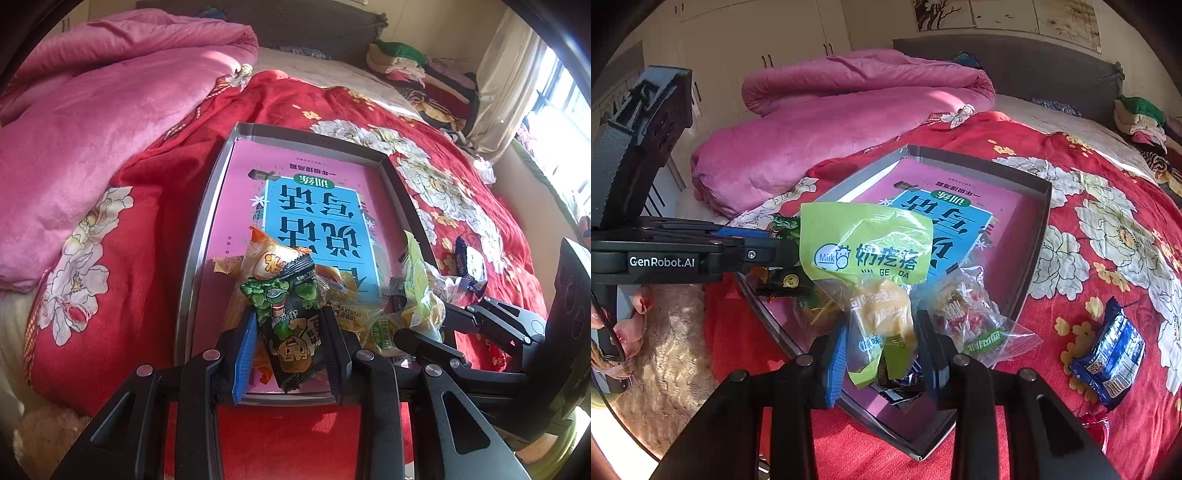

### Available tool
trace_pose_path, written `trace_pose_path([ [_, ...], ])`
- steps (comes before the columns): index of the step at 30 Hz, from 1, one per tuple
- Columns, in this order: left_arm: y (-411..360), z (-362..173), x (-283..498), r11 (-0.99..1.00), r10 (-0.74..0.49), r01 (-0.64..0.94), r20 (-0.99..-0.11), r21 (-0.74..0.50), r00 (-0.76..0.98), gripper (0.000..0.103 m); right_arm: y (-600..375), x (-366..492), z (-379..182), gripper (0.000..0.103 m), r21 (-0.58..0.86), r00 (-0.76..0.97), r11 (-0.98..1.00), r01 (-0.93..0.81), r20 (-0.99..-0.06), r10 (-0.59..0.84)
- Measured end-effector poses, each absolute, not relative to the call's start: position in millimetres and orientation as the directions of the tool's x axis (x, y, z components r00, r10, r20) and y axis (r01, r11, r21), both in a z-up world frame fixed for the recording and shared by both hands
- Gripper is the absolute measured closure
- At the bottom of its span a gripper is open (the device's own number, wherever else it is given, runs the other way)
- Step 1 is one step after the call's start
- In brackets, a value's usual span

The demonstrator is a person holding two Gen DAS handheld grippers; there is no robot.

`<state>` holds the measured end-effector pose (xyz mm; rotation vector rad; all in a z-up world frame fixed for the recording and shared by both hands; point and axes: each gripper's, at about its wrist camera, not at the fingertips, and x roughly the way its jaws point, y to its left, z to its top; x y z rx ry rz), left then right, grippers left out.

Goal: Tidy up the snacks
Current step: 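Open the left tool over the tray while the right tool releases the milk candy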

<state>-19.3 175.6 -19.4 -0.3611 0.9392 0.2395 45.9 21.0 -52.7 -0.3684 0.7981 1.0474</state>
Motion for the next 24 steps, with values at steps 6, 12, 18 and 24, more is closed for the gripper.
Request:
trace_pose_path([
  [6,173.0,-19.8,-17.6,0.921,0.049,-0.343,-0.818,-0.185,0.573,0.069,22.2,43.1,-54.0,0.067,0.059,0.283,0.479,-0.876,-0.74,0.61],
  [12,173.2,-19.9,-17.6,0.921,0.049,-0.342,-0.818,-0.185,0.573,0.069,22.2,41.3,-53.3,0.066,0.054,0.286,0.477,-0.877,-0.74,0.609],
  [18,173.3,-20.1,-17.3,0.921,0.049,-0.343,-0.818,-0.185,0.573,0.069,20.3,39.0,-50.4,0.063,0.054,0.289,0.476,-0.878,-0.733,0.616],
  [24,173.3,-19.5,-17.6,0.92,0.042,-0.341,-0.818,-0.192,0.574,0.068,14.1,34.0,-41.7,0.057,0.052,0.295,0.468,-0.882,-0.712,0.637],
])
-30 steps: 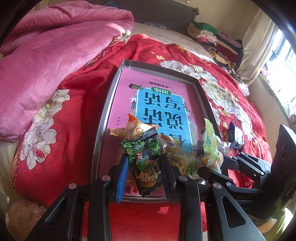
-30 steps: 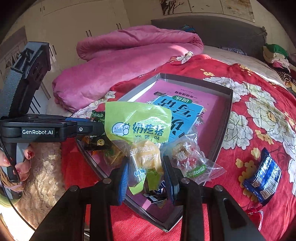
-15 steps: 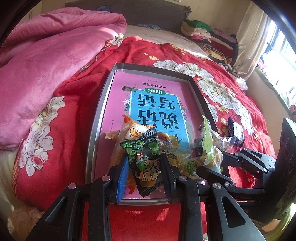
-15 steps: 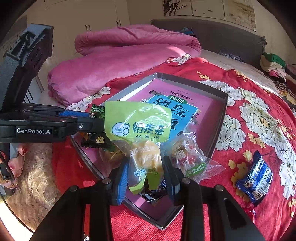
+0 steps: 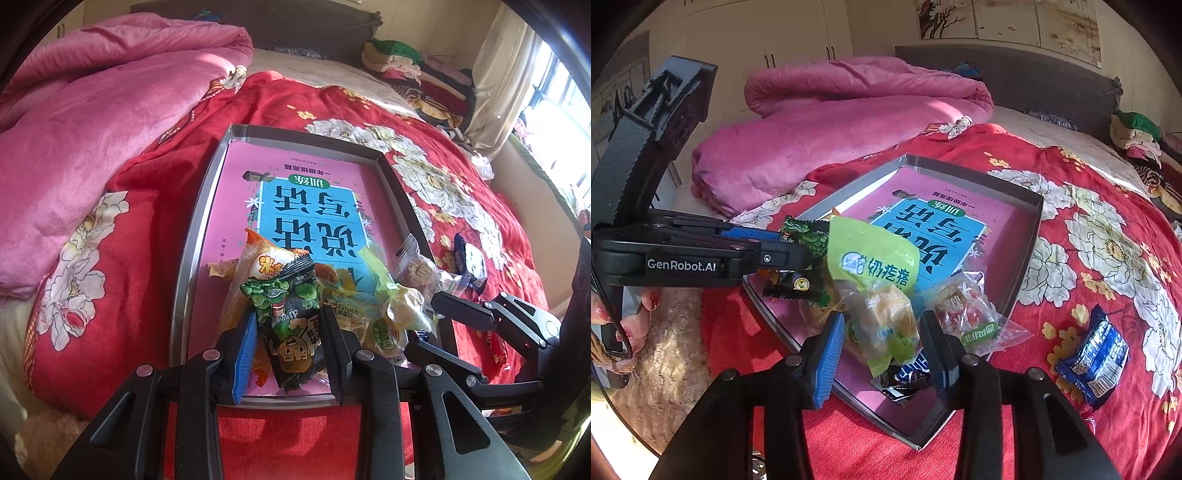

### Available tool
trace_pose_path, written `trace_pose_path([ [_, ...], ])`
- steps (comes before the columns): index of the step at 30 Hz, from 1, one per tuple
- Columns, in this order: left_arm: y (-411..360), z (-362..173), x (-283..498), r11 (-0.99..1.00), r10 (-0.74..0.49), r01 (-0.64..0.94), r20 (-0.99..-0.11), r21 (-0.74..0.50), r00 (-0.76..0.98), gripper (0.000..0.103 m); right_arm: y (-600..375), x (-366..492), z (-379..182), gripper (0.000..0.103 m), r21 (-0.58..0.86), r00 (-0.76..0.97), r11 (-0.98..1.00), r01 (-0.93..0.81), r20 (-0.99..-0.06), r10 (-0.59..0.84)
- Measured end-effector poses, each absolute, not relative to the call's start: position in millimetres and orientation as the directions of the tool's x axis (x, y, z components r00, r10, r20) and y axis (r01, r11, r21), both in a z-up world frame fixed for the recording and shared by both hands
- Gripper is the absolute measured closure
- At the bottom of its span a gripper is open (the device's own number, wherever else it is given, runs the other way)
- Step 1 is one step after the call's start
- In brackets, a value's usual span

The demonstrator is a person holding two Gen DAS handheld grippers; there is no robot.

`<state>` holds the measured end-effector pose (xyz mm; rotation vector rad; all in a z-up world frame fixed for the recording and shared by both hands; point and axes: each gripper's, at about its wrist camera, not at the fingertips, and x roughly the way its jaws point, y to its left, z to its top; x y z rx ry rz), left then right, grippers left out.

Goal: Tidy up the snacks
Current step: 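Open the left tool over the tray while the right tool releases the milk candy, then move left tool to the blue biscuit packet while right tool reaches the red stick snack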

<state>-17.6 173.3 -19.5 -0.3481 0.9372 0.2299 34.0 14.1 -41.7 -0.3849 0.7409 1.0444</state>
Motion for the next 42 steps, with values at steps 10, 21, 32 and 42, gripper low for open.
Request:
trace_pose_path([
  [10,170.9,-11.4,-18.8,0.916,0.026,-0.332,-0.795,-0.223,0.605,0.055,-14.6,35.0,-16.9,0.05,0.065,0.345,0.502,-0.862,-0.651,0.676],
  [21,162.2,13.2,-19.8,0.922,0.055,-0.321,-0.747,-0.218,0.663,0.04,-64.9,58.0,1.6,0.045,0.086,0.443,0.611,-0.787,-0.61,0.657],
  [32,129.6,34.7,-8.7,0.942,0.03,-0.263,-0.728,-0.208,0.685,0.032,-124.4,74.1,3.2,0.042,0.119,0.511,0.71,-0.694,-0.613,0.603],
  [42,79.5,41.3,15.4,0.971,-0.008,-0.173,-0.744,-0.165,0.668,0.03,-152.8,76.0,-2.9,0.041,0.167,0.5,0.733,-0.659,-0.632,0.593],
])
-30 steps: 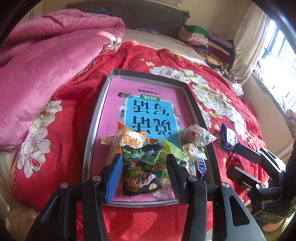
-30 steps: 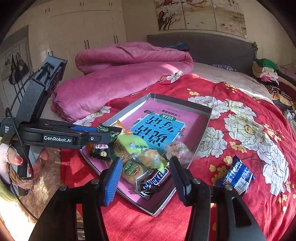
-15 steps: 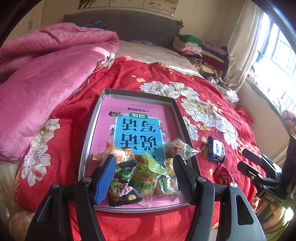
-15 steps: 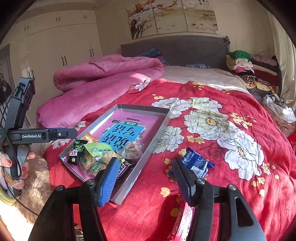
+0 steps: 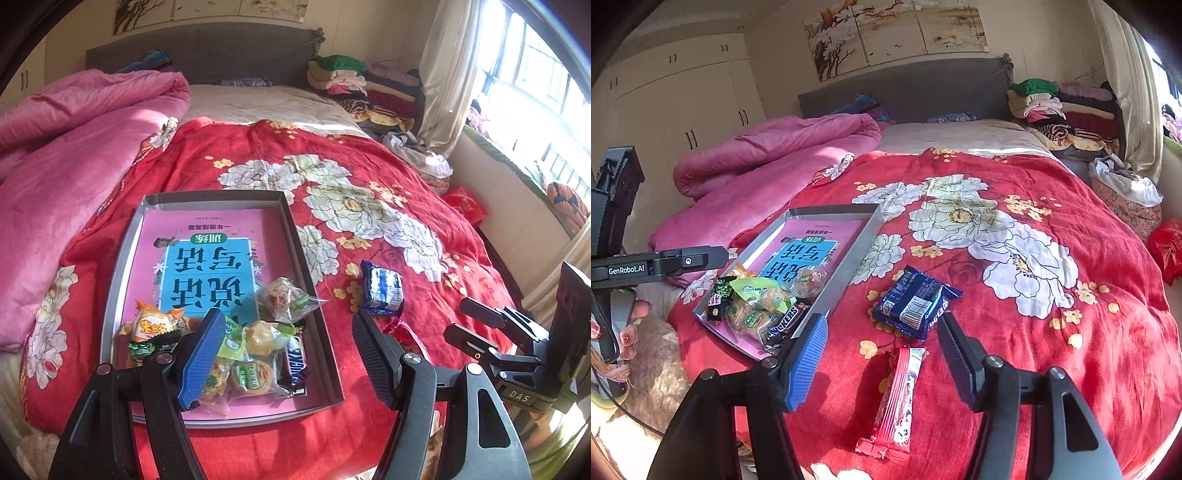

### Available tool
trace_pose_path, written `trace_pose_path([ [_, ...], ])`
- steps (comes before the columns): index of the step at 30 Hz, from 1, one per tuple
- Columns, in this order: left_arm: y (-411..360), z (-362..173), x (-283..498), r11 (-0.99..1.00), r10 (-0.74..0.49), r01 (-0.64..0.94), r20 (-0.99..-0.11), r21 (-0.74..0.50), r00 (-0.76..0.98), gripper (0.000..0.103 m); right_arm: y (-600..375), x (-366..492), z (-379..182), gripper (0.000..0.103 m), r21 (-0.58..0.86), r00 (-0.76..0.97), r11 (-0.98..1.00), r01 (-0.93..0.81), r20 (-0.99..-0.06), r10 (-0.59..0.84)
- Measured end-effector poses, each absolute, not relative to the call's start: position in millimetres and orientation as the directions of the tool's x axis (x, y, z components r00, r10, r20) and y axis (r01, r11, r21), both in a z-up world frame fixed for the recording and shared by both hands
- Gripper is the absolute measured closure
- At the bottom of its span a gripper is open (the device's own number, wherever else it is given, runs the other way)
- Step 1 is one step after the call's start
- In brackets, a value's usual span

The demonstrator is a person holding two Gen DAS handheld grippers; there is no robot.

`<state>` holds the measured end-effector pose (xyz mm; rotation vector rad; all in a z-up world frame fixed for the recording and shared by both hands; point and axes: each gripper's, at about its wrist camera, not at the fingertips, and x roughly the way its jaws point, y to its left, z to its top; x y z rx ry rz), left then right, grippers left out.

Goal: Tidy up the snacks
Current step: 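Move left tool to the blue biscuit packet while right tool reaches the red stick snack, then grasp the blue biscuit packet with left tool while right tool grasps the red stick snack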

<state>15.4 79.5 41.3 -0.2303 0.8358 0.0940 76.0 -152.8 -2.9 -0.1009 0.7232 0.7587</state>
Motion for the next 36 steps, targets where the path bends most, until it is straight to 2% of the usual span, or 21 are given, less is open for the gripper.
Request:
trace_pose_path([
  [10,40.0,39.4,41.5,0.986,-0.043,-0.096,-0.765,-0.135,0.643,0.03,-152.3,83.3,-27.7,0.041,0.183,0.452,0.745,-0.642,-0.694,0.56],
  [22,8.2,10.3,79.8,0.99,-0.098,-0.03,-0.818,-0.139,0.567,0.03,-135.4,93.7,-64.8,0.041,0.168,0.372,0.736,-0.656,-0.777,0.508],
  [30,-6.8,-18.4,114.5,0.985,-0.139,-0.013,-0.848,-0.17,0.511,0.03,-127.9,104.8,-83.7,0.064,0.143,0.353,0.733,-0.665,-0.804,0.478],
  [32,-7.8,-25.7,124.9,0.98,-0.161,-0.019,-0.852,-0.196,0.498,0.03,-129.5,106.9,-84.4,0.076,0.15,0.352,0.733,-0.664,-0.801,0.483],
  [36,-9.2,-40.0,145.1,0.971,-0.186,-0.043,-0.861,-0.233,0.473,0.03,-138.2,112.4,-84.9,0.079,0.199,0.337,0.74,-0.642,-0.794,0.506],
])
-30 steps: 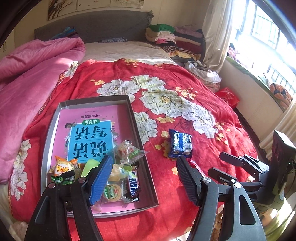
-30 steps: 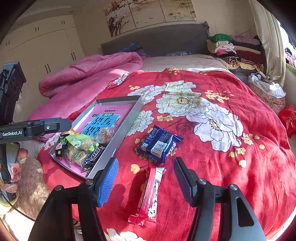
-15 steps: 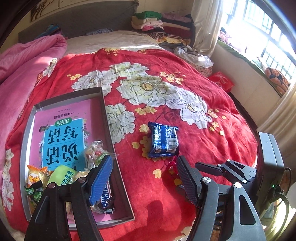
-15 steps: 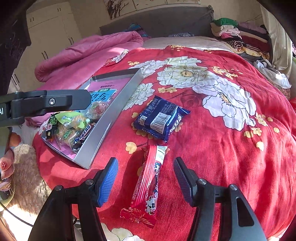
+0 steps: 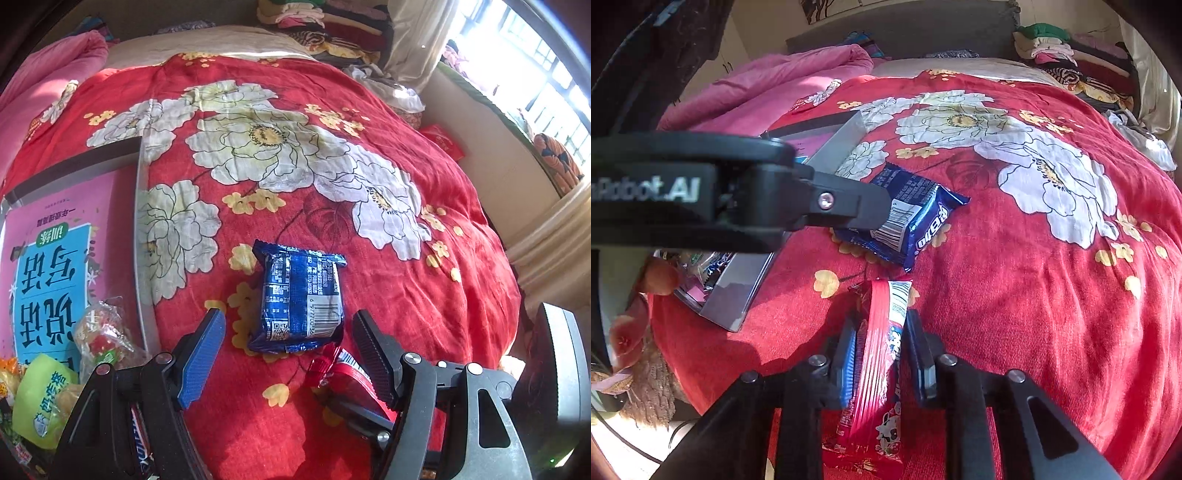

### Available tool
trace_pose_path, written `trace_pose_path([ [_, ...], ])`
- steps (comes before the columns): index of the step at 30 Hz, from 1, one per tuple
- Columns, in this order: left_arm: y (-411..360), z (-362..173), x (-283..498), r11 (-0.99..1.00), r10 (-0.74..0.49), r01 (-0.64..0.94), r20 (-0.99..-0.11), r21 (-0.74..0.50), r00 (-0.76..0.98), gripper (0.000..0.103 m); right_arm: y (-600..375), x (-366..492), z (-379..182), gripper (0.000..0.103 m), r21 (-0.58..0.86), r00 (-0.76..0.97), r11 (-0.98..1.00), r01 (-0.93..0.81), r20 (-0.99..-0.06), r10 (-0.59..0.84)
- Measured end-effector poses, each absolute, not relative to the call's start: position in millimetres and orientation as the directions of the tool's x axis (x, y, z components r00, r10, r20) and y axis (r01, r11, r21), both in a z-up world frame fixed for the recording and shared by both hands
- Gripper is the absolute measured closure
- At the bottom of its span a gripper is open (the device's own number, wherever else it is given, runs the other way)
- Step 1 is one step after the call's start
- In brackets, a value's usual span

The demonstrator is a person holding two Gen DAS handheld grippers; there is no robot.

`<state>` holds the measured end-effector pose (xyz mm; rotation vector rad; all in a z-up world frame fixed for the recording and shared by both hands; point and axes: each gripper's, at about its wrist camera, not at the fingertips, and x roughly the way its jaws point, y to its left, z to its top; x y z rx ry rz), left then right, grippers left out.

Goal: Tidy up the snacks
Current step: 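Grasp the blue biscuit packet with left tool while right tool grasps the red stick snack, then carry the blue packet with left tool while right tool carries red stick to tray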

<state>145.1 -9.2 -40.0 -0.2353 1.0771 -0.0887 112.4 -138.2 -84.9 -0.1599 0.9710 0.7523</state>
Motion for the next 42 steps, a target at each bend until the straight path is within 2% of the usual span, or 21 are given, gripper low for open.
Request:
trace_pose_path([
  [7,-21.0,-56.9,169.5,0.968,-0.196,-0.055,-0.872,-0.246,0.448,0.03,-140.7,116.4,-84.8,0.08,0.225,0.326,0.739,-0.636,-0.789,0.521],
  [8,-22.3,-59.8,171.8,0.972,-0.181,-0.059,-0.88,-0.229,0.439,0.037,-142.3,118.3,-85.1,0.08,0.24,0.32,0.738,-0.63,-0.786,0.529],
  [9,-23.4,-62.1,173.5,0.976,-0.161,-0.065,-0.886,-0.209,0.434,0.048,-143.8,119.8,-85.5,0.08,0.255,0.314,0.738,-0.625,-0.784,0.537],
  [10,-22.6,-63.0,174.7,0.975,-0.166,-0.062,-0.884,-0.213,0.437,0.05,-145.4,121.0,-85.5,0.08,0.268,0.309,0.737,-0.62,-0.78,0.544],
  [15,-9.5,-55.1,168.7,0.963,-0.205,-0.062,-0.863,-0.262,0.462,0.05,-149.6,122.9,-83.7,0.08,0.306,0.302,0.734,-0.607,-0.765,0.568],
  [21,34.9,-15.8,133.3,0.939,-0.217,-0.11,-0.813,-0.325,0.541,0.05,-147.5,118.6,-70.8,0.08,0.32,0.313,0.713,-0.624,-0.733,0.603],
  [30,133.5,28.2,48.4,0.931,-0.075,-0.235,-0.777,-0.279,0.625,0.05,-116.8,98.4,-37.8,0.08,0.333,0.314,0.641,-0.692,-0.66,0.682],
  [34,172.5,27.4,13.4,0.922,0.017,-0.314,-0.785,-0.228,0.619,0.05,-92.2,83.7,-26.3,0.08,0.325,0.296,0.598,-0.733,-0.639,0.71],
  [42,211.9,12.3,-26.6,0.9,0.099,-0.396,-0.799,-0.183,0.594,0.05,-46.3,75.2,-22.8,0.08,0.328,0.265,0.573,-0.751,-0.646,0.716],
])
